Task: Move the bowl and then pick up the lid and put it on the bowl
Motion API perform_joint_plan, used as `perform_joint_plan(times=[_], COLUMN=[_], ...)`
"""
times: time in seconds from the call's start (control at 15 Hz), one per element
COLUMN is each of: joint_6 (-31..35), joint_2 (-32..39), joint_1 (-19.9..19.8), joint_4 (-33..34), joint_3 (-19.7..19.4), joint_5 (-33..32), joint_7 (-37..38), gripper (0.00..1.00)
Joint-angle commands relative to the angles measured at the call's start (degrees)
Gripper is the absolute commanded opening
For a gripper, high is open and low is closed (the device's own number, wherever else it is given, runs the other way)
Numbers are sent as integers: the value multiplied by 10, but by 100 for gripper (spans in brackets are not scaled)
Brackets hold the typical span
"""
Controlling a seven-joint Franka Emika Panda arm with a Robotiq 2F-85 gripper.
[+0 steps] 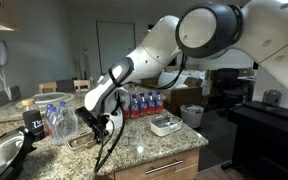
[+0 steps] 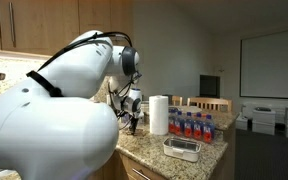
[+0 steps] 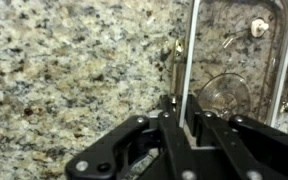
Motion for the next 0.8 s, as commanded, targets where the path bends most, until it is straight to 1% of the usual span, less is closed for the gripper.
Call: perform_joint_plan(times=[0.0, 0.2, 0.33, 0.47, 0.73], joint_6=[51, 101, 139, 176, 240], joint_2=[-10, -17, -22, -28, -41], joint_1=[10, 21, 33, 49, 94], joint_4=[-28, -46, -59, -71, -99], joint_3=[-8, -17, -29, -47, -96], joint_5=[0, -1, -3, -4, -2], joint_7=[41, 66, 87, 107, 145], gripper=[8, 8, 8, 8, 8])
